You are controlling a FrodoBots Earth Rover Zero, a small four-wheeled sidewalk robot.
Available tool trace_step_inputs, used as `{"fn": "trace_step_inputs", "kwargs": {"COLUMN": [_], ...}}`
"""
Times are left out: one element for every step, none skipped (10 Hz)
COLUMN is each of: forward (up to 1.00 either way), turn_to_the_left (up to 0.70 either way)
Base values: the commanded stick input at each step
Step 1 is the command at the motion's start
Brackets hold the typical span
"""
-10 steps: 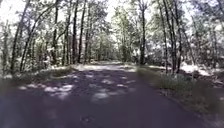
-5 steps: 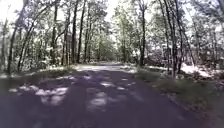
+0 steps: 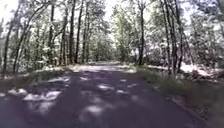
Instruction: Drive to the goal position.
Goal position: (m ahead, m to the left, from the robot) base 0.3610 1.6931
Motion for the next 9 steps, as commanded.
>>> {"fn": "trace_step_inputs", "kwargs": {"forward": [0.45,0.45,0.45,0.45,0.45,0.45,0.45,0.45,0.45], "turn_to_the_left": [0.00,0.00,0.00,0.00,0.00,0.00,-0.07,-0.25,-0.02]}}
